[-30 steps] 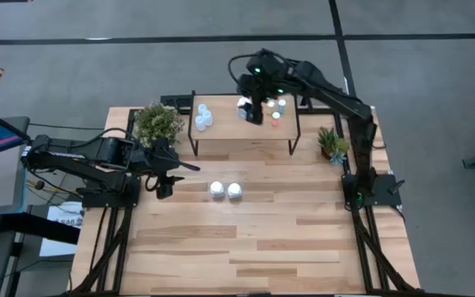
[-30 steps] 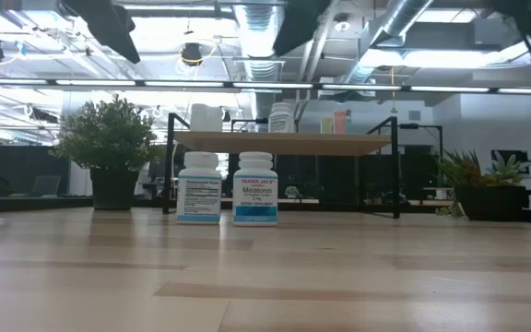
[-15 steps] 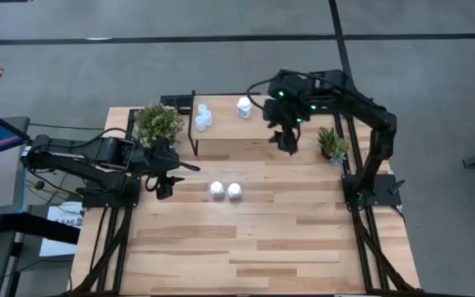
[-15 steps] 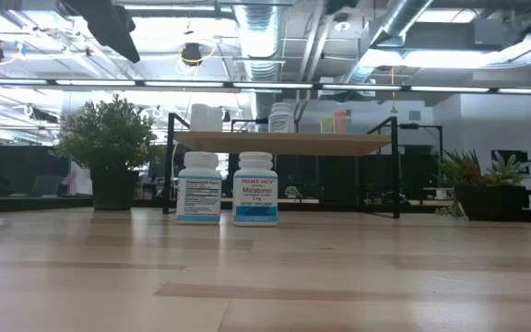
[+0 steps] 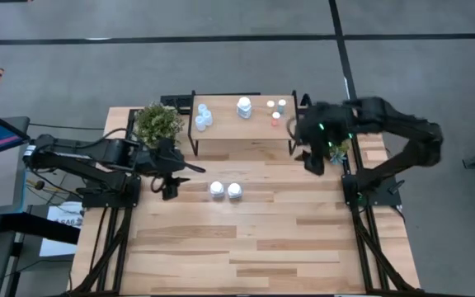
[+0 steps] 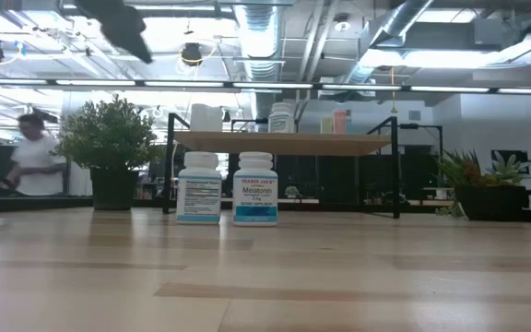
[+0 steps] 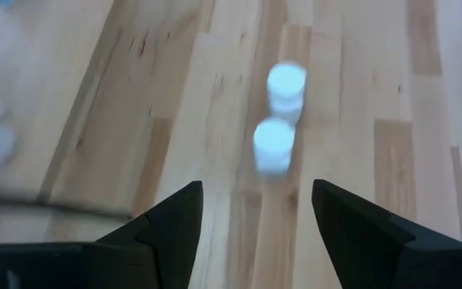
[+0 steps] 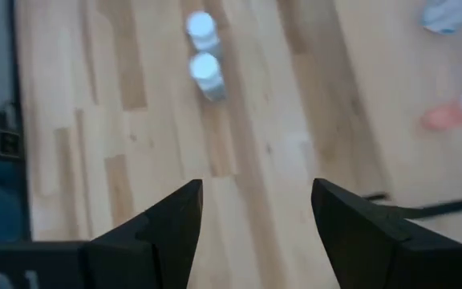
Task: Pick and place medicine bottles onto shelf by color
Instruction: Put the left white blue pill bottle on the shelf
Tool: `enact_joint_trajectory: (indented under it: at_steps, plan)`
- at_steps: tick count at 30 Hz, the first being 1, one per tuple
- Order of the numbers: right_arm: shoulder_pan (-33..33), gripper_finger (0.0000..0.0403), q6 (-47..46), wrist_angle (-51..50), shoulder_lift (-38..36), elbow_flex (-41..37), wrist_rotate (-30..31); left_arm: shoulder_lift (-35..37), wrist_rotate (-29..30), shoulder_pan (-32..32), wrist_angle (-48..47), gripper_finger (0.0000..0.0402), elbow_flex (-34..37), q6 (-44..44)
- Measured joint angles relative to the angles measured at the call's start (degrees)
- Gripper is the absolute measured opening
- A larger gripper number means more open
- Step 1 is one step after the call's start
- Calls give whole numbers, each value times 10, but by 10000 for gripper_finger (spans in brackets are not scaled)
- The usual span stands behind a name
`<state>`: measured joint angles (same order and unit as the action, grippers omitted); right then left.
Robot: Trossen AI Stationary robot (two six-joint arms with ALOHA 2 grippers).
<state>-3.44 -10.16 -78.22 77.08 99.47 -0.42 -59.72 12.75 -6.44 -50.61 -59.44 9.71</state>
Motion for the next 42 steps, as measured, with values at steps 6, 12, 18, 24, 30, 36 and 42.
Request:
enact_joint_trajectory:
  at_steps: [6,12,18,24,30,36,42]
  plan:
    - [78,255,-98,142,-101,-177,33,-98,-33,0,116,222,0,-64]
    - [123,255,-184,174,-133,-257,60,-174,-36,3,143,222,0,-49]
    - [144,255,-198,176,-133,-272,66,-227,-66,7,143,222,0,-29]
    - [142,255,-195,174,-132,-276,66,-269,-82,8,136,223,0,-26]
    - [142,255,-185,174,-131,-276,66,-274,-45,21,82,223,-47,-31]
    - [142,255,-183,174,-131,-276,66,-274,-65,50,58,223,-62,-15]
    - [142,255,-178,174,-131,-276,66,-274,-58,54,62,222,-62,-48]
